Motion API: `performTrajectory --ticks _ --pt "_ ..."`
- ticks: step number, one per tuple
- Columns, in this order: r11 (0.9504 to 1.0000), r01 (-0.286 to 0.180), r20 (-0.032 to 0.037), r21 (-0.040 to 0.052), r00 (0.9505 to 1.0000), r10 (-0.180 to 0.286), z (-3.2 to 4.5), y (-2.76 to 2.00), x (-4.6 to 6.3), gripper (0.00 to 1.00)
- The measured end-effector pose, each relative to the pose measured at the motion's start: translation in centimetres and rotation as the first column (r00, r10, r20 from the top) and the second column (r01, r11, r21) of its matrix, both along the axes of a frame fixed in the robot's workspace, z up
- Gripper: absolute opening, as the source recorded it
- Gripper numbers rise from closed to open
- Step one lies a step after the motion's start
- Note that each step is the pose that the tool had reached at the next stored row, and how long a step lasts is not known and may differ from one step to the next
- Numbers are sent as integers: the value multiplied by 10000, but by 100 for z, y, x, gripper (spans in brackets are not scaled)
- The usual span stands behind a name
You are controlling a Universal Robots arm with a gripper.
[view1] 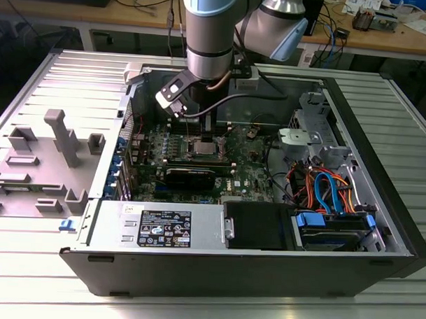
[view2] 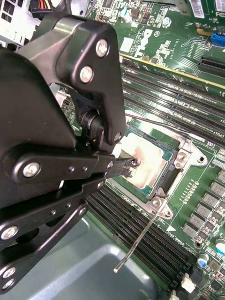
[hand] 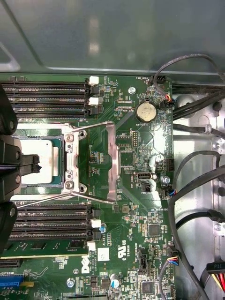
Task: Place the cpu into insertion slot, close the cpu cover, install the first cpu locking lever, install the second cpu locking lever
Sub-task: 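Close the cpu cover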
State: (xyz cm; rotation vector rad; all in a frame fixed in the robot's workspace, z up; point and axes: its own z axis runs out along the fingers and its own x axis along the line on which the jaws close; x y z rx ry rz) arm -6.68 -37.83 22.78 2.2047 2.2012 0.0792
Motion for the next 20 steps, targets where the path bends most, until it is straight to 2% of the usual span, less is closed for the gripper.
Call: performTrajectory --ticks 8,13,20 --pt "10000 0 0 1 10000 0 38 0 0 11" --pt "10000 1 1 4 10000 -1 90 0 0 11" --pt "10000 0 0 2 10000 0 91 0 1 11"
